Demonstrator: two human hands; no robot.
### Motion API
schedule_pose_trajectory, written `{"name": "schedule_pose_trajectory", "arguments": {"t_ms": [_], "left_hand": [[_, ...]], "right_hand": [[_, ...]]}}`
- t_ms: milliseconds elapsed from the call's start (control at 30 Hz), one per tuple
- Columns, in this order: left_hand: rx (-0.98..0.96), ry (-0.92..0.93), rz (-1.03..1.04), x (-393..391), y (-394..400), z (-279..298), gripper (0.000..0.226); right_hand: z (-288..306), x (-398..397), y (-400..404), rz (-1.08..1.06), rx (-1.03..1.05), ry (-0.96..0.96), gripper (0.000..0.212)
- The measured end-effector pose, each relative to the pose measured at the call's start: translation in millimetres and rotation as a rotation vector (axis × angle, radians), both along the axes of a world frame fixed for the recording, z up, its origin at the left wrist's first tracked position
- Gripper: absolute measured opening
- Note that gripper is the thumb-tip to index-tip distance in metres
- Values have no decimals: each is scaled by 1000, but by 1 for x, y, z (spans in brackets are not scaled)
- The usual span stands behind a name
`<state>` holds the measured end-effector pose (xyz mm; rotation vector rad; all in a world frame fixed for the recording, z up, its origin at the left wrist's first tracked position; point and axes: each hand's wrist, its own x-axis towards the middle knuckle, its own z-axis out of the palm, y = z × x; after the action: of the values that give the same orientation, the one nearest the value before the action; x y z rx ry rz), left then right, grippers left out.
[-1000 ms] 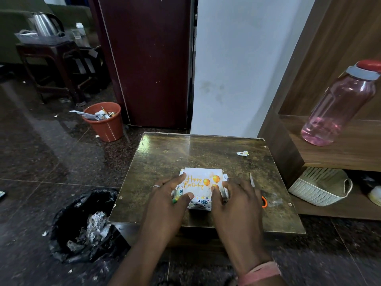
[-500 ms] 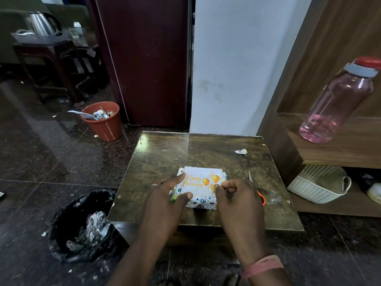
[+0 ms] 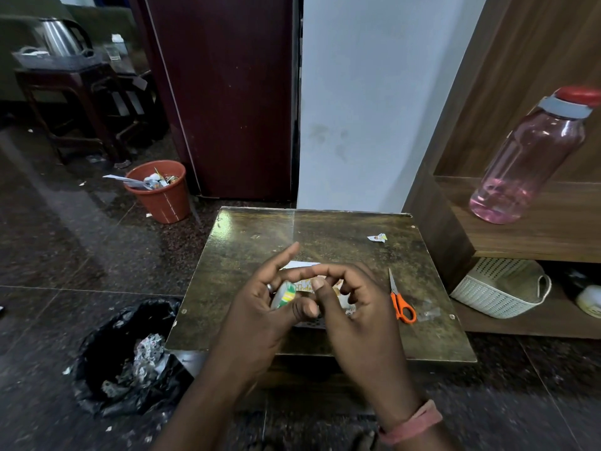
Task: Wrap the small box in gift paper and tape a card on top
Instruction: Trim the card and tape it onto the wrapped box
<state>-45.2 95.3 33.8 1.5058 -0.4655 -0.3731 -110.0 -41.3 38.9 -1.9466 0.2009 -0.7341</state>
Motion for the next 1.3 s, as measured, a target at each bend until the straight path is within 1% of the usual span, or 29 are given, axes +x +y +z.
{"name": "schedule_pose_trajectory", "arguments": {"t_ms": [67,133,200,333,433,533,733,900,967,1000,1067,1133,1233,1300], "left_hand": [[-42,-1,-18,-1,0,0,99],[-72,12,-30,-1,1,1,109],[-78,11,-46,0,1,1,112],[-69,9,-68,0,1,0,101],[-57,5,-67,0,0,2,99],[-57,7,-58,-1,-1,3,90],[-17,-15,-82,-1,-1,-3,86],[19,-34,-82,-2,0,0,79],[-27,23,-136,-4,1,2,75],[-81,77,-180,-5,1,3,73],[-193,189,-265,-7,2,3,70],[-267,261,-304,-9,3,2,67],[-314,322,-256,-7,0,1,63],[-329,344,-214,-4,-1,0,66]], "right_hand": [[3,-1,0,54,34,17,16],[4,-1,-2,90,74,23,16],[3,-1,-3,128,107,24,15],[3,0,-1,188,120,71,15],[4,0,-1,196,128,72,12],[6,1,-3,199,141,60,8],[6,-1,-8,231,172,65,17],[3,-1,-9,224,216,98,14],[2,0,-10,212,241,107,11],[2,0,-10,207,242,103,11],[3,1,-13,205,205,83,13],[3,1,-15,214,179,72,14],[0,1,-14,227,165,74,13],[-2,1,-12,235,144,62,17]]}}
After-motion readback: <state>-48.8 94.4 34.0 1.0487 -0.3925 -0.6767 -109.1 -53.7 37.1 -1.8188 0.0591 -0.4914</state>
